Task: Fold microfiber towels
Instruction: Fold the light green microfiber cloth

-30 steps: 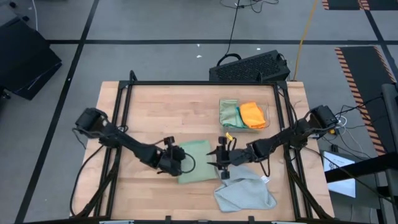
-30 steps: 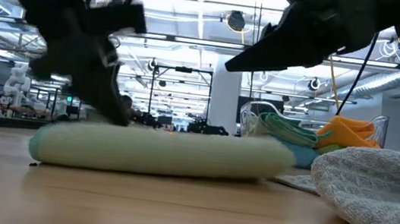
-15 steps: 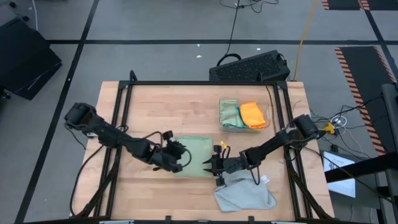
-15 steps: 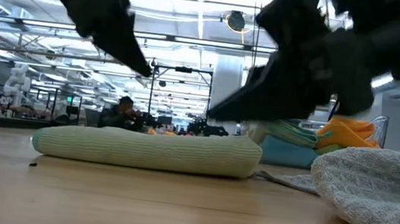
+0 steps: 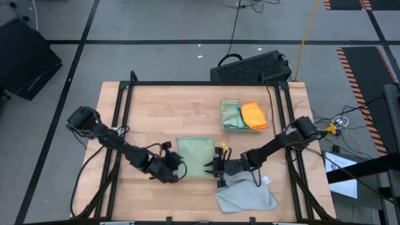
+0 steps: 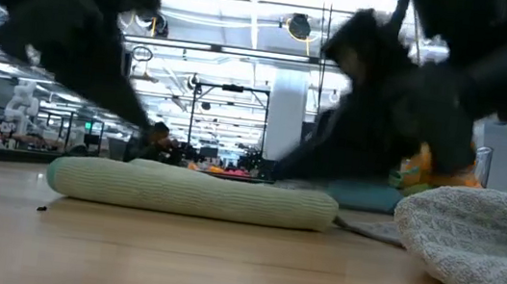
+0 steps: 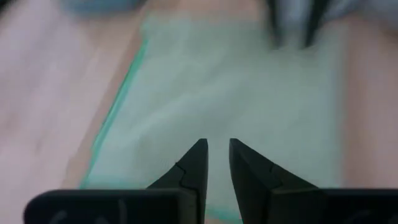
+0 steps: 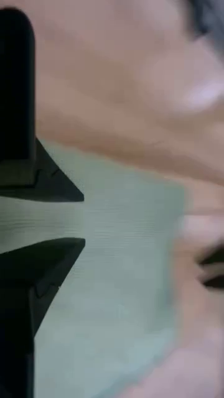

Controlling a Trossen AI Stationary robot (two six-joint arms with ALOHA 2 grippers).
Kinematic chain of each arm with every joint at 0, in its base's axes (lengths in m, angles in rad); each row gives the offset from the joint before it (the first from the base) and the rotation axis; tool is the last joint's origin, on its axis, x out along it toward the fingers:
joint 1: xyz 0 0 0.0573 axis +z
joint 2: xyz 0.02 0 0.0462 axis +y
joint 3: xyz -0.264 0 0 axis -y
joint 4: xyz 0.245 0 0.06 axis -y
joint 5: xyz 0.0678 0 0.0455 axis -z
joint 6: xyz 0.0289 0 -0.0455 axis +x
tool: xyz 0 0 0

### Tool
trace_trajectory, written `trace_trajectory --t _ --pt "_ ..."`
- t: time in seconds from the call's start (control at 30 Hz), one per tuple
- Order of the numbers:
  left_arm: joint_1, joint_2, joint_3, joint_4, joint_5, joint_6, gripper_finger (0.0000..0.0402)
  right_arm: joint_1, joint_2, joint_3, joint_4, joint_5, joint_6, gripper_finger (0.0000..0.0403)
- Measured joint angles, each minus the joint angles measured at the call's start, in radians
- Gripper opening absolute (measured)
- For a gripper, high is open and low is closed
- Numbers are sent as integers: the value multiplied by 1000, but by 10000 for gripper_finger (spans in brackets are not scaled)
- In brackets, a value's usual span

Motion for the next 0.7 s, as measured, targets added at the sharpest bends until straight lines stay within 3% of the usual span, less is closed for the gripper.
trace_trajectory --t 0.17,0.33,0.53,0.7 --pt "-89 14 24 58 4 124 76 59 -135 1 -159 0 -17 143" --pt "-191 90 22 46 -12 181 143 130 -184 1 -242 4 -16 183" --pt "-214 183 23 69 -63 176 242 157 -173 2 -228 43 15 190" --pt "-169 217 24 86 -58 196 253 157 -163 1 -211 56 5 186"
